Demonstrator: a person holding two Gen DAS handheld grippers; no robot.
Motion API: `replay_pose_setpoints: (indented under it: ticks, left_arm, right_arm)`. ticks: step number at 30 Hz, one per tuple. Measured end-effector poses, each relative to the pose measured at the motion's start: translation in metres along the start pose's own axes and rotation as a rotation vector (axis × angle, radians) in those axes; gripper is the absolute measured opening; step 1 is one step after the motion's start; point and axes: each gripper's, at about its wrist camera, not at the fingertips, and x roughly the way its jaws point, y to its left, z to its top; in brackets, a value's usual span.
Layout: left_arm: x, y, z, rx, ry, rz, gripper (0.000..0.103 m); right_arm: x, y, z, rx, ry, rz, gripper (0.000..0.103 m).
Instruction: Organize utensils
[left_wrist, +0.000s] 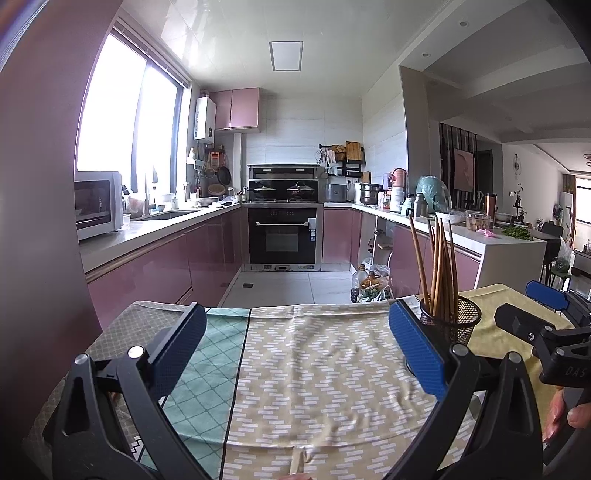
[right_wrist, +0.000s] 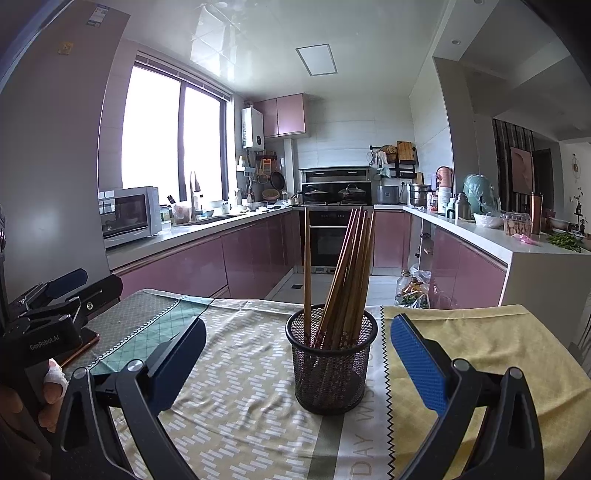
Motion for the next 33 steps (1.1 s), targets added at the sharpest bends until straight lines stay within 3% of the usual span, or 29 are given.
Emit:
replay_pose_setpoints:
  ticks: [33]
  left_arm:
    - [-0.012,-0.002,-0.003,0.001,-0.016,0.019,0.097]
  right_arm:
    - [-0.006,0.003,0.000,0.012,-0.022,0.008,0.097]
